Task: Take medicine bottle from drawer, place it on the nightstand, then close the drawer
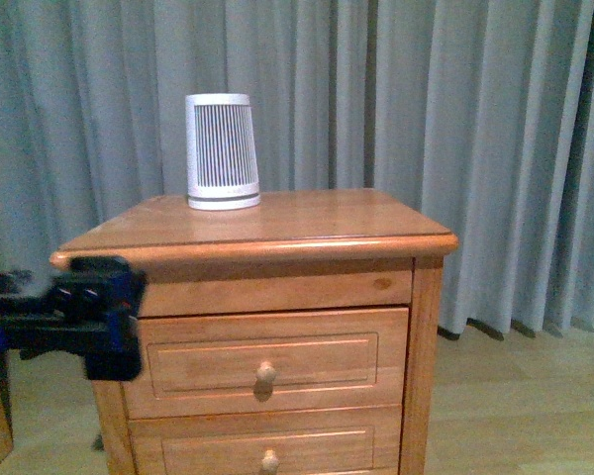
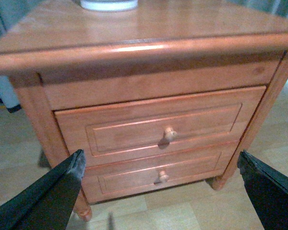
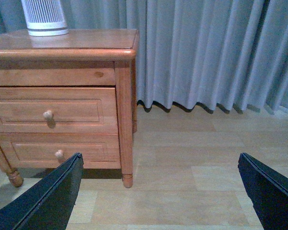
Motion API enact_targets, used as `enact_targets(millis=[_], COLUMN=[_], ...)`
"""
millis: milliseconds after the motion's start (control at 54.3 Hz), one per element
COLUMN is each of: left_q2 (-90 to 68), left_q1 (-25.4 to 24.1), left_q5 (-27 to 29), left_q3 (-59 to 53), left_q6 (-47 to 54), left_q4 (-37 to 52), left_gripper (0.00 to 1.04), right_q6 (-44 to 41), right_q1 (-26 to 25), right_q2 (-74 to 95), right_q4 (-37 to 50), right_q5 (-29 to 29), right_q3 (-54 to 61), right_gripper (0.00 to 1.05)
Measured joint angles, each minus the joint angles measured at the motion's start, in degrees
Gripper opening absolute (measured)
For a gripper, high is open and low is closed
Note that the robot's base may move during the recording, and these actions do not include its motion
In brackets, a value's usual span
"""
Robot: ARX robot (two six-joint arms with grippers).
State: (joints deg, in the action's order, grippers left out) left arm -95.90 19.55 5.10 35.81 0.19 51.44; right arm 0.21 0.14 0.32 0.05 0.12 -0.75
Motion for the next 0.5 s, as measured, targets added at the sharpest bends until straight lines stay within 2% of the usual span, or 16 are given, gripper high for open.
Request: enact_targets(millis=[166, 497], left_q2=[-11.5, -27.4], left_q1=[0.9, -1.6], left_q5=[0.9, 0.5], left_q3=[9.7, 27.1], left_q6=[1.4, 2.7], left_q4=[-3.8, -8.6], left_gripper=[0.98, 0.98], right_q6=[0.0, 0.0], right_q1=[0.0, 0.0], right_q2=[0.0, 0.0], right_q4=[0.0, 0.0], right_q5=[0.0, 0.0], right_q3=[0.0, 0.0], right_gripper=[0.98, 0.98])
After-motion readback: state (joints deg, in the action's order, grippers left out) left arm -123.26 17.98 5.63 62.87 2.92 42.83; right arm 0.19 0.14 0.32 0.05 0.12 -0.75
